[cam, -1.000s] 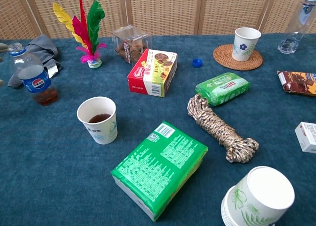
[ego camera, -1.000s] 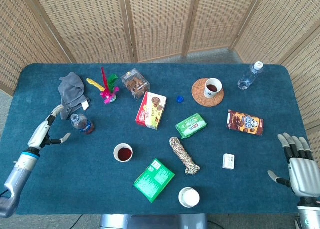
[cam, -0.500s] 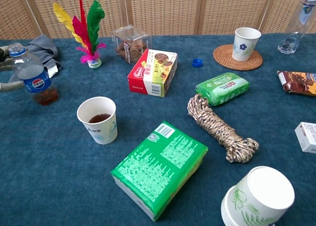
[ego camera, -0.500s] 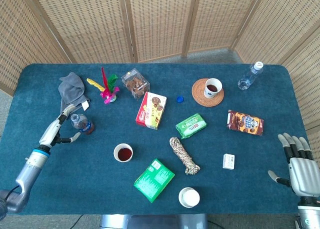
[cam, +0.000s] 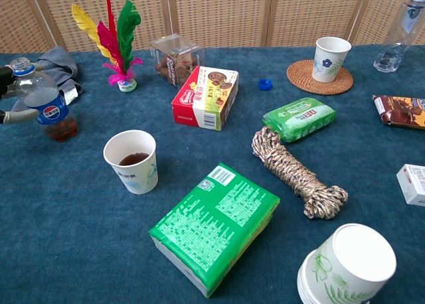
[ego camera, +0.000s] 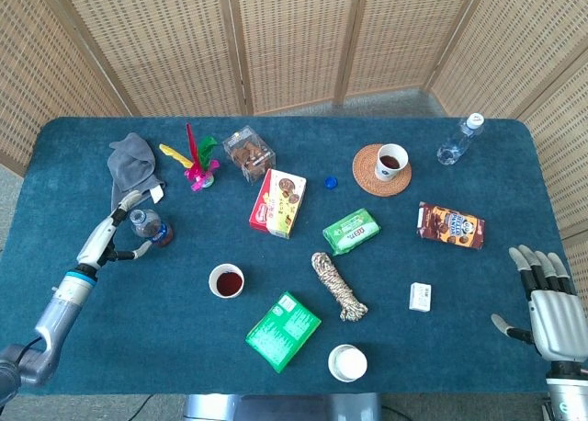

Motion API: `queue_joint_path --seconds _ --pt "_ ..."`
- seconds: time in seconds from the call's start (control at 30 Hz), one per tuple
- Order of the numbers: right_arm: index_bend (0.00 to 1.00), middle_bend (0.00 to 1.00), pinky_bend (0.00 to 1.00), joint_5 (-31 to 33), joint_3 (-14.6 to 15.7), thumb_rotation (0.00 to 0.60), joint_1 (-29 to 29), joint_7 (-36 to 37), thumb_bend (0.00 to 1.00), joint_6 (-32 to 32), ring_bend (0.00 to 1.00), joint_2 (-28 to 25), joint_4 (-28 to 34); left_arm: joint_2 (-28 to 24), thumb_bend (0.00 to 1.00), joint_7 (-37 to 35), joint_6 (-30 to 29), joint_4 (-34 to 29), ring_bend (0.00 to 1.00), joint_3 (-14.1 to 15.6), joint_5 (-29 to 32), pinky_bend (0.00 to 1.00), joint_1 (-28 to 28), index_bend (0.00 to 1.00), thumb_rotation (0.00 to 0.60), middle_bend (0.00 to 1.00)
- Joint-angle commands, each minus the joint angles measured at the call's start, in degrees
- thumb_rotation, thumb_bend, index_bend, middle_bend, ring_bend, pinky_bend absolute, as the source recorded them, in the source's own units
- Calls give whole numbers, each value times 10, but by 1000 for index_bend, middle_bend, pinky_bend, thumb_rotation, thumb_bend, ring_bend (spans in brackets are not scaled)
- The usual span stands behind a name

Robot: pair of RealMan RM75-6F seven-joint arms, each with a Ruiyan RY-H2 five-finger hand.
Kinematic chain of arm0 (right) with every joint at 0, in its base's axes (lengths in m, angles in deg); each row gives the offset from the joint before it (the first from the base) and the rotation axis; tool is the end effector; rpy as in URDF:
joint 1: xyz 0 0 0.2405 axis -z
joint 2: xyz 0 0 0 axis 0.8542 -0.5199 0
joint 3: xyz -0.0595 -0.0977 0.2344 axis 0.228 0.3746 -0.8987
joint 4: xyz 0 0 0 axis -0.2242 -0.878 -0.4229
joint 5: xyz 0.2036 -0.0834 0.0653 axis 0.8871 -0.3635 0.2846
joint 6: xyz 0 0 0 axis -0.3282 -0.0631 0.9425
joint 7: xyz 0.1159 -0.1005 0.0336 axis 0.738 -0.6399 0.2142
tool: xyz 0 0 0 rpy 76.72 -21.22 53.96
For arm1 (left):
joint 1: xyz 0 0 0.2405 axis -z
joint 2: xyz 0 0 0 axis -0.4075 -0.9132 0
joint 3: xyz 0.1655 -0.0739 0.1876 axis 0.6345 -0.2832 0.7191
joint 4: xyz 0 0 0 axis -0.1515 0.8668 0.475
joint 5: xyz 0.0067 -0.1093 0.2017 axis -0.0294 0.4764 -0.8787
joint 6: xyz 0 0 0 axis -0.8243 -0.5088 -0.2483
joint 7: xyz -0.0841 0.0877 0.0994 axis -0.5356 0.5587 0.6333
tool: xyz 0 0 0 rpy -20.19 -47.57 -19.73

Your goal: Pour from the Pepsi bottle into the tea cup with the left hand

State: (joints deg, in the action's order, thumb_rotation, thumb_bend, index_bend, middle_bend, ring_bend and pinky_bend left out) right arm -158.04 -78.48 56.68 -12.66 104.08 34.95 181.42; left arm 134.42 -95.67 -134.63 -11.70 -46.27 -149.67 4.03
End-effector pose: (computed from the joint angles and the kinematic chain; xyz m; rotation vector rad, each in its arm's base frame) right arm -0.3025 -0.1819 0.1501 1.3213 -0.9441 0.8763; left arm -0.3404 0.3500 0.0174 -1.3110 -1.6414 -1.3118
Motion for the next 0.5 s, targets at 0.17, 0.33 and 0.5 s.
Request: queue_joint_path --seconds 0.17,0.33,0.5 --pt "0 0 0 1 0 600 -1 2 79 -1 0 0 0 4 370 -1 -1 0 0 1 -2 0 5 0 600 0" --pt "0 0 0 0 0 600 0 5 79 0 0 -2 1 8 370 2 0 -2 0 -1 -1 0 9 0 600 0" --pt "0 0 0 -1 1 600 0 9 79 -1 0 -4 2 12 370 7 5 -1 0 -4 6 0 10 0 600 0"
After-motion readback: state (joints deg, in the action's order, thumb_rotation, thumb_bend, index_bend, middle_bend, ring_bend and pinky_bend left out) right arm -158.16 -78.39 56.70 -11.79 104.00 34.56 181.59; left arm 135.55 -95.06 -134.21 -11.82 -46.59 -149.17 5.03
